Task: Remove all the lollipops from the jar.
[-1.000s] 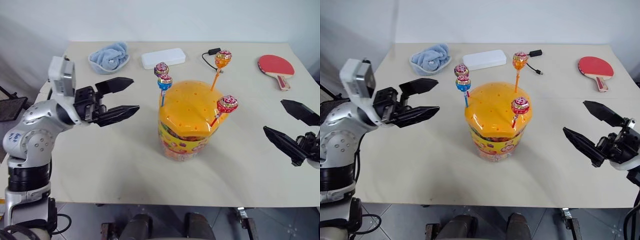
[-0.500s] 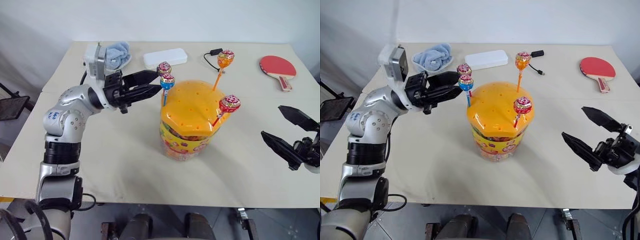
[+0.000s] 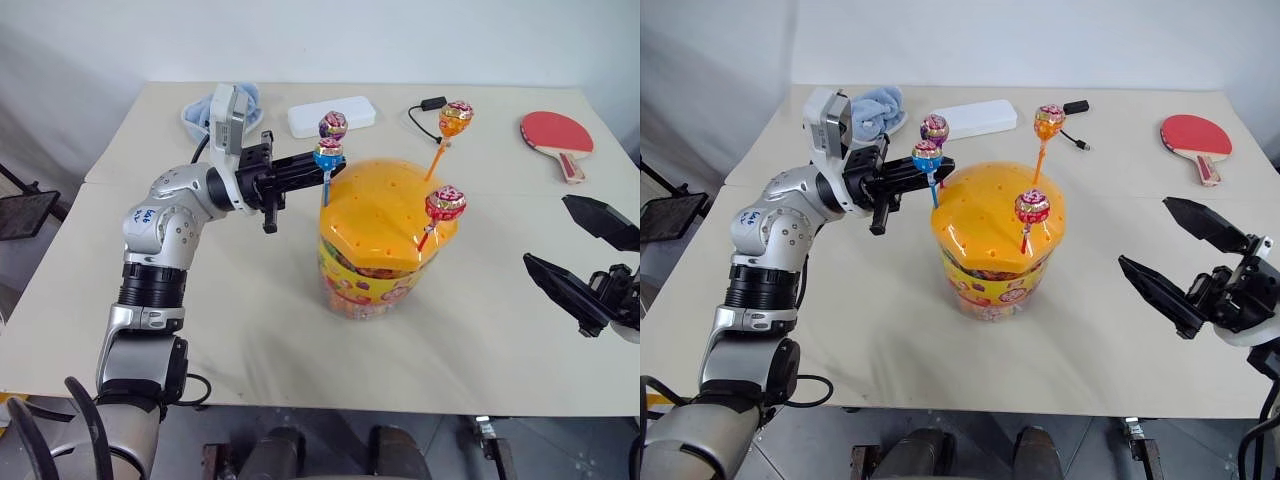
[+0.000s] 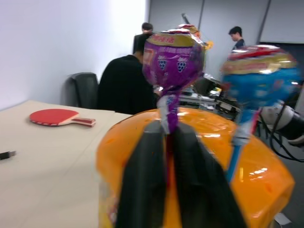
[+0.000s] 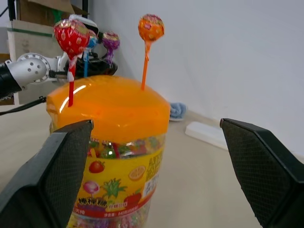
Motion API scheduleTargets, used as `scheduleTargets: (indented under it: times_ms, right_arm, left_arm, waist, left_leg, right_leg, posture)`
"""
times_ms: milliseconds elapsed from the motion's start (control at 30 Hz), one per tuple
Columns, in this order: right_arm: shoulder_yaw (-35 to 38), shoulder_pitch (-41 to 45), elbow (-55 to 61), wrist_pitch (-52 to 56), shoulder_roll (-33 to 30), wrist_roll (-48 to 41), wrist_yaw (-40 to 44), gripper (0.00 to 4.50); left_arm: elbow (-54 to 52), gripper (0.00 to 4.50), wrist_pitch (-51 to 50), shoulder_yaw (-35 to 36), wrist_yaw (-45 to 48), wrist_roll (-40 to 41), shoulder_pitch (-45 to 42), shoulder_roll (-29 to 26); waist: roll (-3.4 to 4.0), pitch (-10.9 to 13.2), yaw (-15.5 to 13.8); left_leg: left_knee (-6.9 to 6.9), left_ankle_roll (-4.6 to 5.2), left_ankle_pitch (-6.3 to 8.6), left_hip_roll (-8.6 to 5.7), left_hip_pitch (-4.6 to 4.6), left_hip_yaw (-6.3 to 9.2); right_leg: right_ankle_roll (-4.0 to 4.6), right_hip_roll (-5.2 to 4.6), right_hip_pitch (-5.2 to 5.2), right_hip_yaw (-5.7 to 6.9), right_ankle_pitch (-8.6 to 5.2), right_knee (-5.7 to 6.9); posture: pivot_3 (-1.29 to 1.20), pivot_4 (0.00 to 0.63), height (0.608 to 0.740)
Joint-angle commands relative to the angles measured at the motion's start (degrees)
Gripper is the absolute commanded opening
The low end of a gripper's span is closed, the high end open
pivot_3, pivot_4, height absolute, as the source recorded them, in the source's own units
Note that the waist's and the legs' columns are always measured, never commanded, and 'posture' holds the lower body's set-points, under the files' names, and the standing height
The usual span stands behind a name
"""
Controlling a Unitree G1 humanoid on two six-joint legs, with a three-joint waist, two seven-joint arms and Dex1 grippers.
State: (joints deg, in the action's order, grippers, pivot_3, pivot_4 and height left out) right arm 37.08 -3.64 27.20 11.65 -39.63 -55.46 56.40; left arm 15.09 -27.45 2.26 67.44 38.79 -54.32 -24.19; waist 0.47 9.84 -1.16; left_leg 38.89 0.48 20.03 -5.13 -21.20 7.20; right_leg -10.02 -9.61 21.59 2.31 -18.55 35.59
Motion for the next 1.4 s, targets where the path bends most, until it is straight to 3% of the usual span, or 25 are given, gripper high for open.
scheduleTargets:
  times_ms: [33, 100, 267, 467, 600, 767, 967, 1000, 1067, 1267, 1400]
  right_arm:
    - [-0.79, 2.46, 3.17, 0.61, 0.71, -3.81, -2.53, 4.5]
    - [-1.35, 2.94, 3.28, 0.82, 0.43, -3.63, -2.27, 4.5]
    - [-2.79, 4.33, 1.15, 0.06, 0.6, -2.07, -0.97, 4.5]
    - [-5.71, 6.23, 1.58, -0.1, 0.85, -1.59, 0.31, 4.5]
    - [-7.97, 7.72, 1.03, -1.02, 0.35, 0.17, 3.09, 4.5]
    - [-10.15, 9.24, -2.52, -1.28, 0.15, 2.04, 6.21, 4.5]
    - [-10.85, 10.5, -4.68, -0.43, -0.82, 2.55, 8.55, 4.5]
    - [-10.67, 10.58, -4.8, -0.27, -1.09, 2.43, 8.68, 4.5]
    - [-10.02, 10.6, -5.22, -0.07, -1.81, 2.15, 9.07, 4.5]
    - [-7.81, 9.3, -5.59, 0.16, -2.96, 1.75, 9.07, 4.5]
    - [-3.0, 7.45, -5.59, 1.3, -4.26, -0.29, 8.65, 4.5]
  left_arm:
    - [4.0, 0.06, 1.83, 6.86, 1.05, 2.41, -5.5, -2.86]
    - [5.08, 0.06, 1.35, 8.87, 1.76, 3.61, -6.61, -3.67]
    - [2.28, 0.06, -11.37, 15.38, 0.92, 11.02, -3.19, -9.98]
    - [5.92, 0.06, -3.49, 19.66, -14.2, -5.34, 17.46, -22.01]
    - [2.13, 0.06, -10.35, 21.41, -21.45, -10.84, 29.6, -30.34]
    - [-5.7, 0.06, -23.47, 25.06, -26.4, -7.86, 38.11, -30.21]
    - [-5.95, 0.06, -25.91, 23.3, -30.42, -10.19, 40.56, -27.02]
    - [-6.07, 0.52, -26.0, 23.24, -30.72, -10.26, 40.55, -26.74]
    - [-6.75, 0.93, -26.4, 23.12, -30.72, -10.02, 40.88, -26.66]
    - [-6.46, 2.76, -22.22, 24.28, -25.81, -10.15, 42.65, -29.23]
    - [-6.66, 3.95, -8.12, 31.89, -8.5, -6.41, 47.0, -32.54]
  waist:
    - [-0.16, 0.1, 0.05]
    - [-0.18, 0.11, 0.32]
    - [-0.17, 0.1, 1.35]
    - [-0.14, 0.09, 2.44]
    - [-0.34, 0.12, 2.79]
    - [-0.36, 0.08, 1.15]
    - [-0.35, 0.08, 0.15]
    - [-0.35, 0.08, 0.18]
    - [-0.35, 0.07, 0.32]
    - [-0.35, 0.07, 0.67]
    - [-0.35, 0.08, 1.23]
  left_leg:
    - [0.01, 0.0, 0.0, 0.0, 0.0, 0.0]
    - [0.01, 0.0, 0.0, 0.02, -0.02, 0.01]
    - [-0.07, 0.01, 0.02, 0.01, 0.04, 0.1]
    - [-0.35, -0.04, 0.04, 0.02, 0.31, 0.19]
    - [-0.39, -0.08, 0.06, 0.02, 0.15, 0.22]
    - [-0.16, -0.05, 0.08, 0.03, -0.11, 0.44]
    - [-0.12, 0.0, 0.09, -0.09, -0.08, 0.31]
    - [-0.13, 0.0, 0.1, -0.07, -0.08, 0.24]
    - [-0.18, 0.0, 0.1, -0.06, -0.07, 0.15]
    - [-0.25, -0.01, 0.1, -0.02, -0.01, 0.05]
    - [-0.35, -0.03, 0.11, 0.04, -0.02, 0.04]
  right_leg:
    - [0.0, 0.0, 0.01, 0.0, 0.0, 0.0]
    - [-0.01, 0.01, 0.04, 0.02, 0.0, 0.0]
    - [-0.01, 0.01, 0.1, 0.02, 0.0, 0.15]
    - [-0.01, 0.02, 0.2, 0.01, 0.0, 0.23]
    - [0.0, 0.03, 0.56, -0.1, 0.0, 0.37]
    - [0.02, -0.04, 0.71, -0.38, 0.02, 0.46]
    - [0.02, 0.01, 0.75, -0.98, 0.02, 0.46]
    - [0.02, 0.01, 0.77, -0.99, 0.02, 0.46]
    - [0.02, 0.01, 0.84, -1.03, 0.02, 0.46]
    - [0.02, 0.02, 0.87, -1.05, 0.02, 0.44]
    - [0.02, 0.05, 0.91, -1.03, 0.02, 0.4]
  posture:
    - [0.0, 0.15, 0.74]
    - [0.0, 0.15, 0.74]
    - [0.0, 0.15, 0.74]
    - [0.0, 0.15, 0.74]
    - [0.0, 0.15, 0.74]
    - [0.0, 0.15, 0.74]
    - [0.0, 0.15, 0.74]
    - [0.0, 0.15, 0.74]
    - [0.0, 0.15, 0.74]
    - [0.0, 0.15, 0.74]
    - [0.0, 0.15, 0.74]
